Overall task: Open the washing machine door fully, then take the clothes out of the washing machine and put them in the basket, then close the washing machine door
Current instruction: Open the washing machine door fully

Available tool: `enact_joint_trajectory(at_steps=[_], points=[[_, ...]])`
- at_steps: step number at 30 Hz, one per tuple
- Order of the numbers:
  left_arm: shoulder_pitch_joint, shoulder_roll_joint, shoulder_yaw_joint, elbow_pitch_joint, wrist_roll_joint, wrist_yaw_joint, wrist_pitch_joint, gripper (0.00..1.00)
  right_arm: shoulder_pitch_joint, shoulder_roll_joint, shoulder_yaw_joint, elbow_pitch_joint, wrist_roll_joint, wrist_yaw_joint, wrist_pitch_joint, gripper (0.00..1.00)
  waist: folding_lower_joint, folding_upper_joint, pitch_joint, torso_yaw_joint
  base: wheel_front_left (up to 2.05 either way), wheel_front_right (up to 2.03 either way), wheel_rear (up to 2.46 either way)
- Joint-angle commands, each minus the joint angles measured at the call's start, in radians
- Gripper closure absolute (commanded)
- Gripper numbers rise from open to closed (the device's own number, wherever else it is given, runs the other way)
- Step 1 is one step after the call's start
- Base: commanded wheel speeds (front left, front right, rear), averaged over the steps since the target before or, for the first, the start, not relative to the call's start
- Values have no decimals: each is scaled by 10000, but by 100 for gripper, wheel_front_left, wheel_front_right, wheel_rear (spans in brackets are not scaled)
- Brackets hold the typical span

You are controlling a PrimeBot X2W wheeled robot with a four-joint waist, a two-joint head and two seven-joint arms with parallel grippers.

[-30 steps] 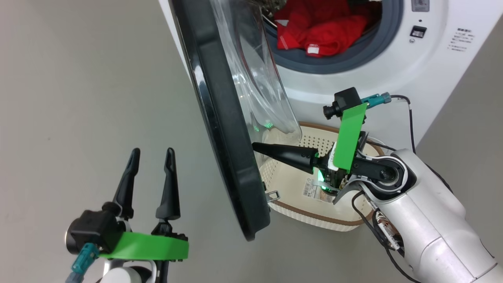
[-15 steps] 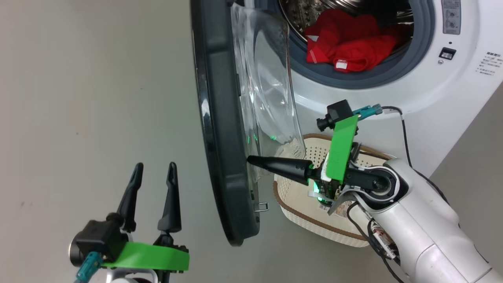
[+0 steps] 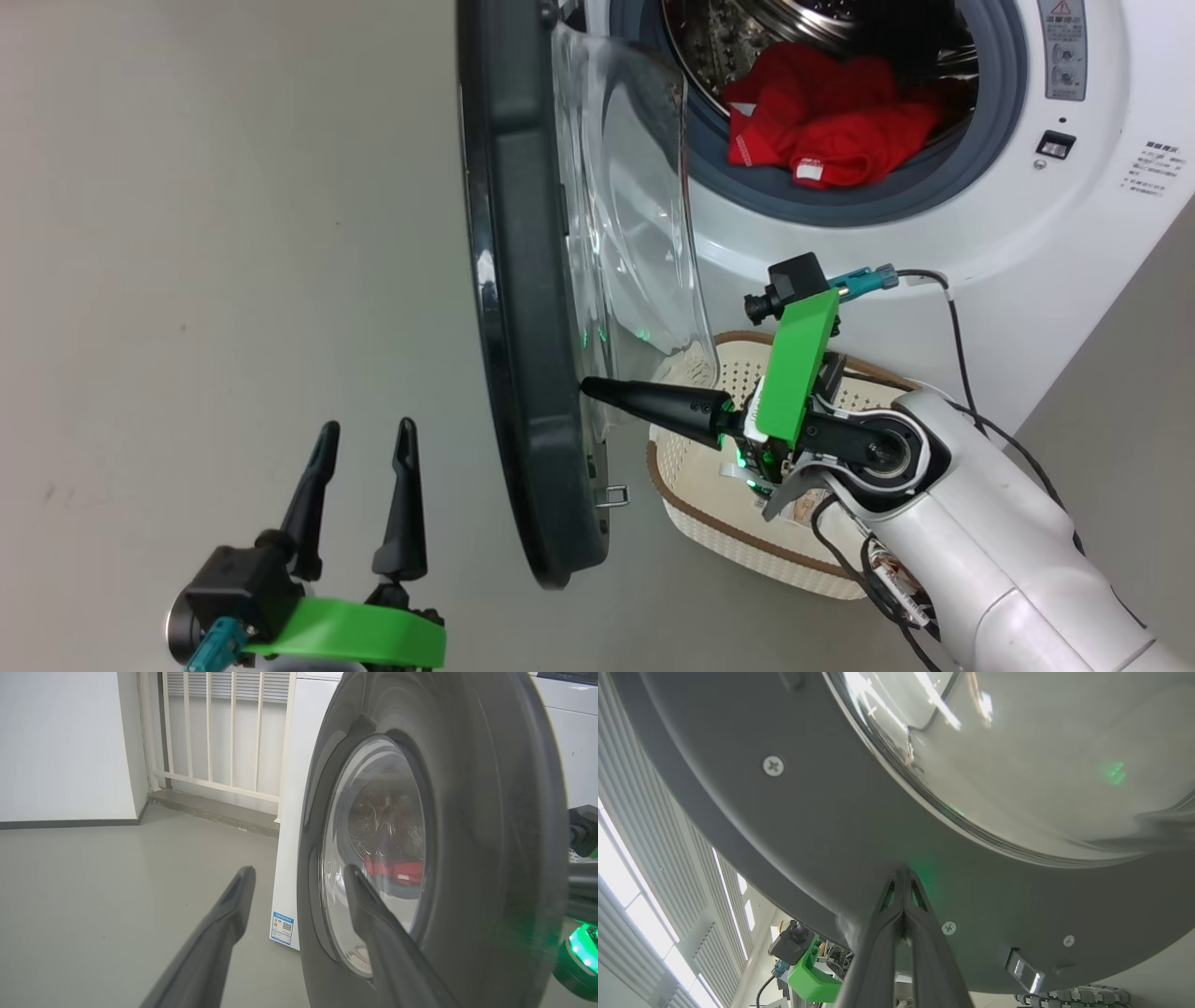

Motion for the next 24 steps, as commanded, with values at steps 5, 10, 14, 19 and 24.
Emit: enact_joint_trajectory(at_steps=[5, 10, 14, 19, 24], points=[[-1, 235, 339, -98, -59, -57, -49, 0, 219, 69, 23, -505, -666, 52, -795, 0, 0, 0, -163, -59, 0, 0, 0], [30, 263, 381, -254, 43, -25, -49, 0, 812, -391, -6, -1278, -1705, 52, -1953, 0, 0, 0, -327, -117, 0, 0, 0], [93, 255, 421, -343, 40, 21, -49, 0, 1281, -899, 155, -1972, -3019, 52, -3258, 0, 0, 0, -432, -161, 0, 0, 0], [105, 276, 410, -318, 46, -11, -49, 0, 1679, -1514, 532, -2216, -4831, 52, -4988, 0, 0, 0, -563, -215, 0, 0, 0], [121, 340, 399, -302, 97, -31, -49, 0, 1820, -1708, 748, -1748, -6486, 52, -6673, 0, 0, 0, -654, -299, 0, 0, 0]])
